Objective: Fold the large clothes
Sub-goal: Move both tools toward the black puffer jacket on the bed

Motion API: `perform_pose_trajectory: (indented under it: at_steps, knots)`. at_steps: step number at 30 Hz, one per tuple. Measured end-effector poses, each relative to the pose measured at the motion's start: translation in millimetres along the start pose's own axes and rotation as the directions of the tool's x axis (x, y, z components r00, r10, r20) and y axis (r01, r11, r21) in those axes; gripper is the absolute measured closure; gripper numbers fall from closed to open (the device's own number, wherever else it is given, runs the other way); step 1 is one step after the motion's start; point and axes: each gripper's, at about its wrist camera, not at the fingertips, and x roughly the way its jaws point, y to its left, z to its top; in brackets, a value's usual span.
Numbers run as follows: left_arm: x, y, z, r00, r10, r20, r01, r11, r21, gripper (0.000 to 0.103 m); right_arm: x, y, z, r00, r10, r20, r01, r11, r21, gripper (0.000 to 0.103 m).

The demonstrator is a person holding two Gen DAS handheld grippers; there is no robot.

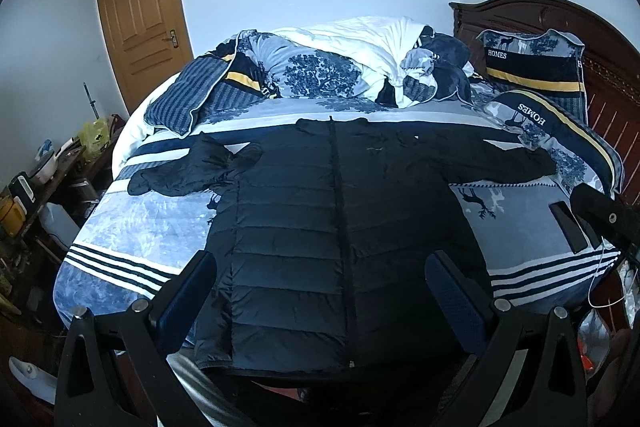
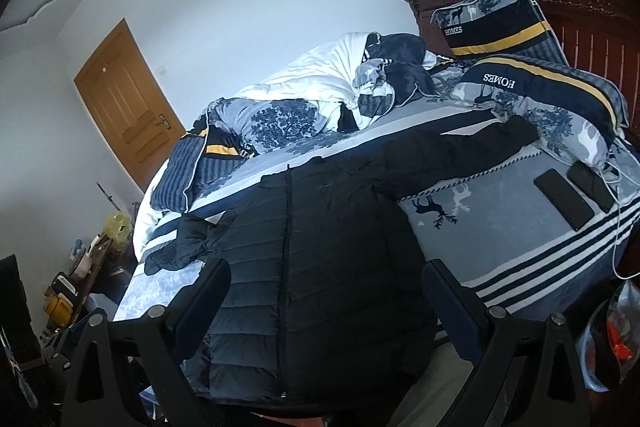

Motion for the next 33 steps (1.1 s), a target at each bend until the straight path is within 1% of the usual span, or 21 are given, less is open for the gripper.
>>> perform_pose_trajectory:
  at_steps: [5,15,18,21,23,26,28,31,33]
  knots:
    - [6.7,4.5,-0.4,1.000,-0.007,-0.016,0.007,1.000,-0.019,0.000,4.1,3.4,0.2,1.000,0.006,-0.011,-0.006,1.000,-0.004,0.005]
    - [17.6,17.5,-1.9,0.999,-0.025,-0.034,0.023,0.998,-0.055,0.000,13.5,20.1,-1.9,0.999,-0.024,-0.036,0.022,0.998,-0.053,0.005]
    - [20.7,22.2,-4.1,0.999,-0.034,-0.040,0.031,0.997,-0.066,0.000,14.4,26.4,-2.4,0.999,-0.034,-0.034,0.032,0.997,-0.065,0.005]
    - [24.7,28.5,-4.1,0.998,-0.035,-0.046,0.031,0.996,-0.079,0.000,14.7,31.9,-1.3,0.999,-0.049,-0.007,0.048,0.996,-0.074,0.005]
    - [26.6,31.0,-2.2,0.998,-0.040,-0.043,0.036,0.996,-0.081,0.000,18.5,29.6,1.7,1.000,-0.031,0.000,0.031,0.998,-0.055,0.005]
    - [31.2,28.8,1.9,0.999,-0.042,-0.030,0.040,0.997,-0.065,0.000,27.1,17.9,8.4,0.999,-0.006,0.038,0.007,1.000,-0.019,0.005]
    - [39.6,22.4,4.6,1.000,-0.018,-0.021,0.018,0.999,-0.037,0.000,37.2,7.7,13.2,0.999,0.022,0.046,-0.022,1.000,0.000,0.005]
    - [57.9,9.0,7.6,0.999,-0.028,-0.036,0.028,1.000,-0.004,0.000,48.8,-10.0,21.7,0.998,0.010,0.061,-0.011,1.000,0.008,0.005]
    - [70.6,0.1,12.4,0.997,-0.051,-0.056,0.051,0.999,-0.001,0.000,55.8,-22.5,32.7,0.998,0.011,0.058,-0.011,1.000,-0.004,0.005]
